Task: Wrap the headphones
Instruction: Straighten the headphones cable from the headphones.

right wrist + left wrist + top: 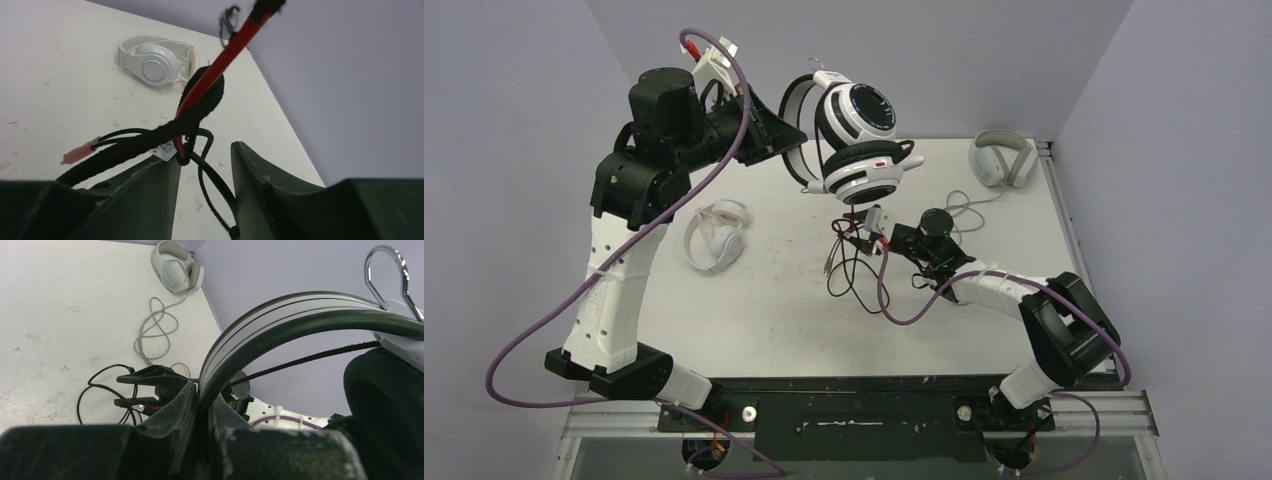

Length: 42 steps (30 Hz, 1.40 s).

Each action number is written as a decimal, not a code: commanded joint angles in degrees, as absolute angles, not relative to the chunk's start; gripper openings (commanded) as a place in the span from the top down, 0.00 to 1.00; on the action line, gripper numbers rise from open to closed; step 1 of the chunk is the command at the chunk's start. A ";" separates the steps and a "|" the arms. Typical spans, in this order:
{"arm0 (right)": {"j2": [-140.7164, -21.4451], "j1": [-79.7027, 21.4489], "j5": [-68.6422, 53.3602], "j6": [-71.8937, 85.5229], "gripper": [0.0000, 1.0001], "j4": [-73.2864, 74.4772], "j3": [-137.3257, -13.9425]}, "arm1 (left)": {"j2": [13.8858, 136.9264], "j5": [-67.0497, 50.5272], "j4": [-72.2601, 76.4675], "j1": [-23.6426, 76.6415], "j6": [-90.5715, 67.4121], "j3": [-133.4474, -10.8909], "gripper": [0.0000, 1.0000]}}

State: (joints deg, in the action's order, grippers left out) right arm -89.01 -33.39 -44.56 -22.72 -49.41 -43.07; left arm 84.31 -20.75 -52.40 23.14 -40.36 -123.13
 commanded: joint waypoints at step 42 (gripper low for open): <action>-62.12 -30.85 -29.49 -4.36 1.00 -27.83 -43.94 | 77.08 -12.58 -36.28 11.01 -45.27 -108.40 1.00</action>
